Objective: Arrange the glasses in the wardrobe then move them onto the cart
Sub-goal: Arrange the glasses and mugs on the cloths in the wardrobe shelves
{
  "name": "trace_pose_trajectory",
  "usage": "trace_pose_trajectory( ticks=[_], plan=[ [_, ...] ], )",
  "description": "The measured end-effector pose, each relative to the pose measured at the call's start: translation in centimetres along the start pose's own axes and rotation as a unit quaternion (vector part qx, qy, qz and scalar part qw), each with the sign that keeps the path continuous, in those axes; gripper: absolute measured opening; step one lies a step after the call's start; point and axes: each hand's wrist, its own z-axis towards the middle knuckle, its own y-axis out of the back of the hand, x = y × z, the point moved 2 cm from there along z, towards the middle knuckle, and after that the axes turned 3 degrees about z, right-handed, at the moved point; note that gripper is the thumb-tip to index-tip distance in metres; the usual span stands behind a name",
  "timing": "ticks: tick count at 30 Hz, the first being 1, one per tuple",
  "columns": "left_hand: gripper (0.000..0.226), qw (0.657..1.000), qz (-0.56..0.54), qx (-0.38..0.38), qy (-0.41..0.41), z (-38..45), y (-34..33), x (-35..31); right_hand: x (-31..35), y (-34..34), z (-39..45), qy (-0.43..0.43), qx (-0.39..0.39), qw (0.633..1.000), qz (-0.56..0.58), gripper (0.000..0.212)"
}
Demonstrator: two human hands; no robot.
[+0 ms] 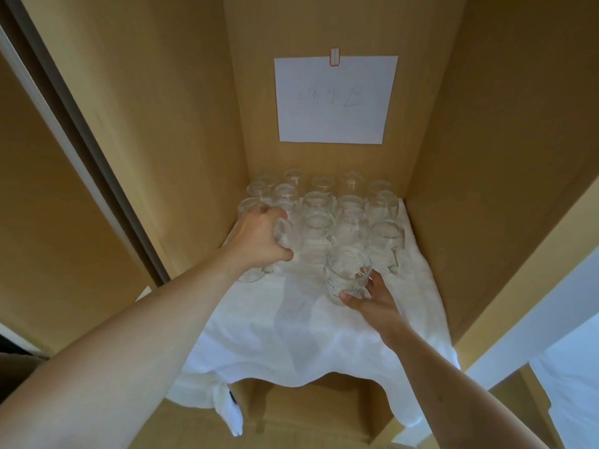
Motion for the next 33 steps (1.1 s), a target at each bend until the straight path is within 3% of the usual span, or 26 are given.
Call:
trace_pose_trajectory(
  ticks=[16,22,28,33],
  plan=[
    [0.092,0.993,0.066,0.093,0.006,2.9,-3.8,-0.4,-0.1,-0.2,-0.4,0.0,-0.007,1.0,0.013,0.085],
    [0.09,0.993,0.069,0.091,0.013,3.6,-4.4,0.3,0.0,-0.1,-0.5,-0.004,-0.01,1.0,-0.001,0.081],
    [0.087,0.999,0.0,0.045,0.013,3.6,-5.2,1.2,0.0,0.0,-0.5,-0.009,-0.02,1.0,-0.009,0.085],
    [0.091,0.999,0.006,0.045,-0.008,3.5,-5.5,1.4,1.2,-0.2,-0.6,-0.022,0.028,0.999,-0.009,0.091]
  ],
)
